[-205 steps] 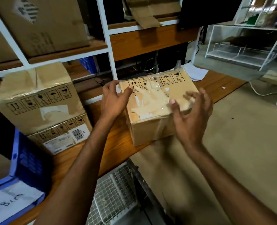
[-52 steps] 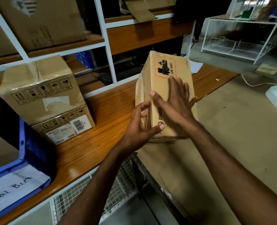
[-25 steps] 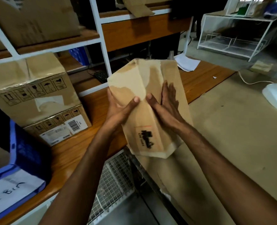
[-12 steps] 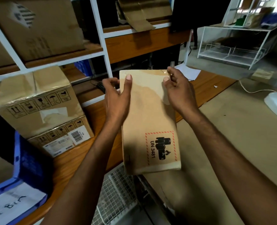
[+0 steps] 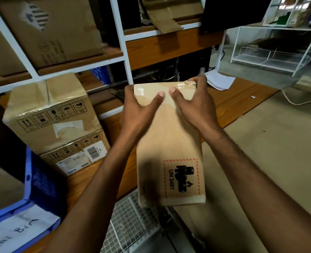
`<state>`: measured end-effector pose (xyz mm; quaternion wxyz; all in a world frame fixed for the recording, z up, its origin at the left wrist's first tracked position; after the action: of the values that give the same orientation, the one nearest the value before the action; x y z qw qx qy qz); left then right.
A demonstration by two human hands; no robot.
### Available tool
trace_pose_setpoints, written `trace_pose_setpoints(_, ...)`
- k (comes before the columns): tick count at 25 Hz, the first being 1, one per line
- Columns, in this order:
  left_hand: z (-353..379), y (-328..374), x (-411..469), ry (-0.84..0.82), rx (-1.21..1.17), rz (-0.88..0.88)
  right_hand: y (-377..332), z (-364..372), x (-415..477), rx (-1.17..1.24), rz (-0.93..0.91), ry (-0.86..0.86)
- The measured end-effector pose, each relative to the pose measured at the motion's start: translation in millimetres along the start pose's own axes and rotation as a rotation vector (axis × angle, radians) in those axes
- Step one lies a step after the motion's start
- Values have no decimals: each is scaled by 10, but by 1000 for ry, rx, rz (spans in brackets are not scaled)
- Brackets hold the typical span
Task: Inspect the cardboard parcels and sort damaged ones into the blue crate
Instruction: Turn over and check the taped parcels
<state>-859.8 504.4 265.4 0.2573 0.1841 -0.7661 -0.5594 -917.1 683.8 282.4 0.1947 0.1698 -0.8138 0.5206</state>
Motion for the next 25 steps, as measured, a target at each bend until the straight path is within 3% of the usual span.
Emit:
trace_pose_setpoints(3, -10, 4, -28, 21, 45, 15, -87, 23, -26, -17, 5, 4)
trace_pose_setpoints(7, -114, 110, 21, -29, 130, 21, -89, 63, -35, 79, 27, -134)
trace_pose_setpoints(10, -143, 31, -14, -192, 56, -27, 7, 89, -133, 169, 30, -225)
trace_pose_setpoints(13, -134, -32, -54, -157, 14, 30, 49, 54, -106, 135, -1, -146)
trace_pose_setpoints(17, -113, -60, -81, -247, 12, 27, 120, 101, -112, 240, 124, -297)
trace_pose_setpoints(25, -124, -290, -105, -176, -199, 34, 313, 63, -200, 275, 105, -135)
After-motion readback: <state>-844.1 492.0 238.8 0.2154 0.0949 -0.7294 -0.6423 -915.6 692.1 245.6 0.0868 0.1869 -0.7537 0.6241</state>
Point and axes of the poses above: each hand's wrist, its own x-axis towards the middle knuckle, its own z-axis out of the palm, y = z × x, the point moved 4 cm from there along x, towards the middle knuckle, and after that the axes turned 6 degrees about -z, right-handed, at the moved point
